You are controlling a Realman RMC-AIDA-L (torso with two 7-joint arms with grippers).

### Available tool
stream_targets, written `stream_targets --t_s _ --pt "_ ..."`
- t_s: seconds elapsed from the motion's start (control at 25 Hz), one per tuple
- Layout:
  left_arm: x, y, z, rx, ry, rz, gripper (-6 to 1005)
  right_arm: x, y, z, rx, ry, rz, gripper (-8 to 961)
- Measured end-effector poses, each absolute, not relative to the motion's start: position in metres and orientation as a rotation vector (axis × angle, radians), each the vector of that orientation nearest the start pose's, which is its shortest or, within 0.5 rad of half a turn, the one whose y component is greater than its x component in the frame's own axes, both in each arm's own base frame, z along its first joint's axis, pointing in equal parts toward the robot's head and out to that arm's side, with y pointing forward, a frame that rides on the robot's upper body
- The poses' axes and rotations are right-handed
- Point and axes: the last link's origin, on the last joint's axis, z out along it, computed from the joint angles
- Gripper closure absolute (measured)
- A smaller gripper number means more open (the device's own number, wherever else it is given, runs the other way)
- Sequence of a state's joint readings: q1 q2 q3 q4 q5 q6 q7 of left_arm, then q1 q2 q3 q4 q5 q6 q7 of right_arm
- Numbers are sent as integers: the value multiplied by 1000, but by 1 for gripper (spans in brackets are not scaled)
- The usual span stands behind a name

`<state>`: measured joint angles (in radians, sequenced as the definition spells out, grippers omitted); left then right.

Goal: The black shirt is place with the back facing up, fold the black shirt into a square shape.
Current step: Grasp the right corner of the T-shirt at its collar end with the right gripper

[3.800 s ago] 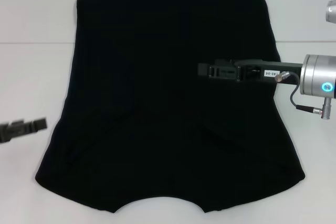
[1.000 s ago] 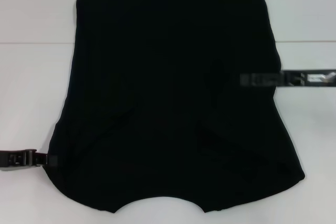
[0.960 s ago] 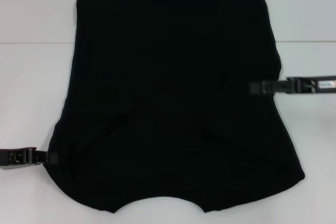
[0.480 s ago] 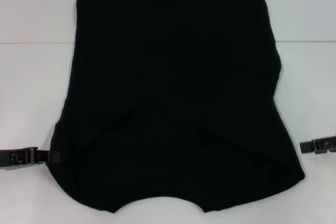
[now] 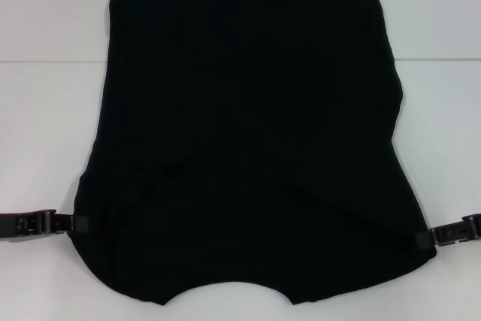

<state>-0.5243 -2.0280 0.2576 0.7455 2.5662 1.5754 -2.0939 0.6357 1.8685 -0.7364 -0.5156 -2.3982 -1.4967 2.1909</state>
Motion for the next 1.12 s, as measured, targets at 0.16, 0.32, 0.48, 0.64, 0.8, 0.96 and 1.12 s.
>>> stream_targets --t_s 0.16,0.32,0.48,0.64,0.8,0.96,1.12 --pt "-349 305 52 -2192 -1742 -405 957 318 343 36 -2454 1700 47 267" --pt "-350 305 52 -2193 -1738 -404 957 314 345 30 -2462 1702 25 278" --pt "-350 306 53 -2194 -1734 -403 957 309 347 27 -2476 1697 23 289" --pt "-350 306 54 -2195 -1726 -402 958 305 348 24 -2490 1694 25 301" --pt "-350 307 54 -2192 -1725 -401 958 303 350 22 -2487 1702 24 312" --pt "-350 307 54 -2191 -1725 -401 958 301 351 22 -2481 1699 13 323" --pt "-350 307 54 -2191 -1724 -401 957 301 353 20 -2471 1695 -15 334"
